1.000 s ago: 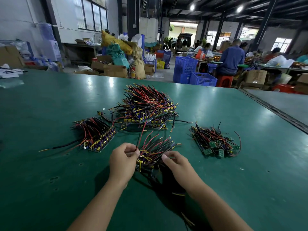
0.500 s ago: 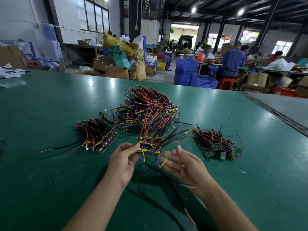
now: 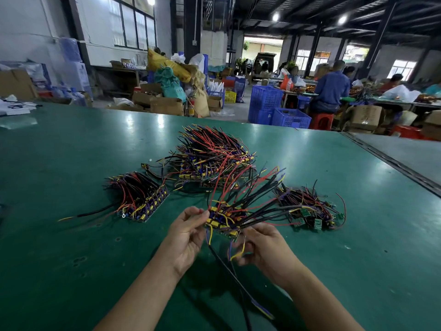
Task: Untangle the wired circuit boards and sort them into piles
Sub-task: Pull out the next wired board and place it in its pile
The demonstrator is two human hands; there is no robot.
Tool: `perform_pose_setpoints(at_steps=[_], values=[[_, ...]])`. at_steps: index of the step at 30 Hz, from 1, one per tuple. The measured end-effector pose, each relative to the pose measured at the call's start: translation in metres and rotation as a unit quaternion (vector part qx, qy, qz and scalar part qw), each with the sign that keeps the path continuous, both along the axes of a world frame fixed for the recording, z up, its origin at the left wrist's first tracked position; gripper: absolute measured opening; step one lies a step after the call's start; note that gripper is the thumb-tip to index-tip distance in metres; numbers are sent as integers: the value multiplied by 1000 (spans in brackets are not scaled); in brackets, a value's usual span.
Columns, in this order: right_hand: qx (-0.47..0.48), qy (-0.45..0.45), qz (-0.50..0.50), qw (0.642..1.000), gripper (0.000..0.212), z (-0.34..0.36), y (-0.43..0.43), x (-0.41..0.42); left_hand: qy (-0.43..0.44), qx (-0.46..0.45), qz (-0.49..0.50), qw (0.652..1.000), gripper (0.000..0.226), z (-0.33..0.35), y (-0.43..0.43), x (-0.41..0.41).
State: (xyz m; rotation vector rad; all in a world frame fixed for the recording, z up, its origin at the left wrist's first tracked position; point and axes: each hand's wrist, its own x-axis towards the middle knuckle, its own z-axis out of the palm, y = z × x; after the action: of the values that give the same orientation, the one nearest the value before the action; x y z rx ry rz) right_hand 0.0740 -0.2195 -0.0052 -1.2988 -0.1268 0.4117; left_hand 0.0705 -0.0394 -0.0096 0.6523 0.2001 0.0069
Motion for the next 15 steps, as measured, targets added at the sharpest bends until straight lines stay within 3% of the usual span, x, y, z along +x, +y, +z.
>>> perform_pose_setpoints(at_steps=[5, 12, 15], values=[[12, 4, -43, 999, 27, 1, -4, 6, -7, -11, 23, 1000, 19, 0, 3, 0], [35, 3, -29, 999, 8, 0, 0, 5, -10, -20, 21, 1000, 21, -1, 4, 0], [36, -1, -45, 998, 14, 1, -2, 5, -10, -16, 6, 1000, 21, 0, 3, -1]])
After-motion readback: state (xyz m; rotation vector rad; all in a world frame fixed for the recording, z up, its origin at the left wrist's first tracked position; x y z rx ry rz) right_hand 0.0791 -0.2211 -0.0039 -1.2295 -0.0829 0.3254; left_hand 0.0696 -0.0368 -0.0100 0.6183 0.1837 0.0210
